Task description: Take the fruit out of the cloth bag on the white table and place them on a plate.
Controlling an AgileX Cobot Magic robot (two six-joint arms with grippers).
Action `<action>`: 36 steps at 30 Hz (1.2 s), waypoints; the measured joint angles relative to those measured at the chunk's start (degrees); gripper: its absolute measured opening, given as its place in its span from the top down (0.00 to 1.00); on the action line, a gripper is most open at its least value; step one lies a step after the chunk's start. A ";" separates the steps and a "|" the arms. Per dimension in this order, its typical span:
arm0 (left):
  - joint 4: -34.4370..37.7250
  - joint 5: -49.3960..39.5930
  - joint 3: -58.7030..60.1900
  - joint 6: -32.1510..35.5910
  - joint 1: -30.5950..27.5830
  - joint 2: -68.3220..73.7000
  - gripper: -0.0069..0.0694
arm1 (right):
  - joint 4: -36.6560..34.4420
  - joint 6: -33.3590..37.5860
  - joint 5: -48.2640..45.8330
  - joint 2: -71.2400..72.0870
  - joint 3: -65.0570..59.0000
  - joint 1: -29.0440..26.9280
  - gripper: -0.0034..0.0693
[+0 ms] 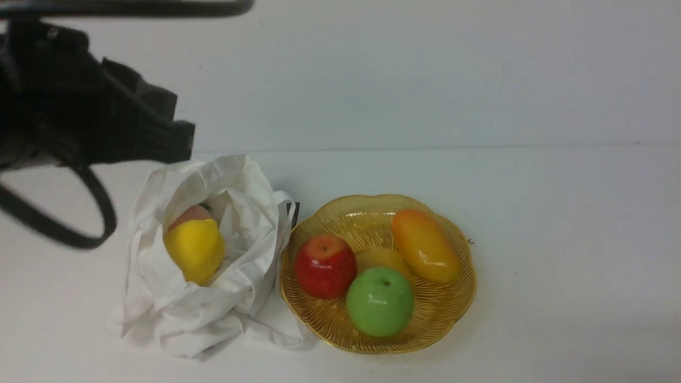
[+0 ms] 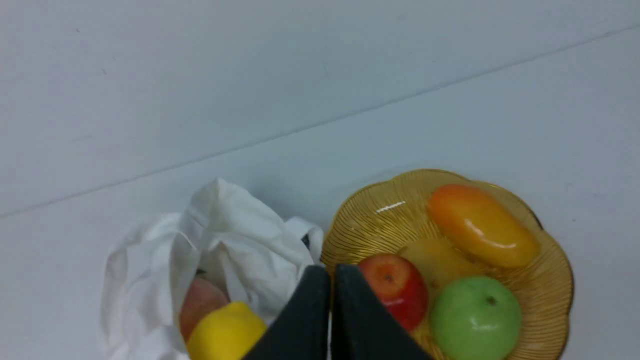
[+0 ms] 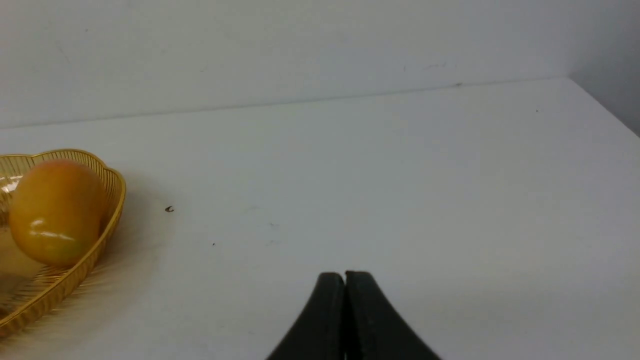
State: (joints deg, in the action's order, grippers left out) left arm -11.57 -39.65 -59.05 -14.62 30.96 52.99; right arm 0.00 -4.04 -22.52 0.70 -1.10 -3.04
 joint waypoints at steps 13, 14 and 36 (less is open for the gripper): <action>3.04 -1.10 13.79 -0.83 0.00 -16.63 0.92 | 0.00 0.00 0.00 0.00 0.00 0.00 0.97; 2.79 -1.21 13.83 -0.83 0.00 -17.49 0.92 | 0.00 0.00 0.00 0.00 0.00 0.00 0.97; 6.02 6.01 33.10 11.34 -10.74 -39.27 0.92 | 0.00 0.00 0.00 0.00 0.00 0.00 0.97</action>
State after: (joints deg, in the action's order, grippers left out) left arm -5.55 -33.64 -25.95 -3.28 20.22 13.73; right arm 0.00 -4.04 -22.52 0.70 -1.10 -3.04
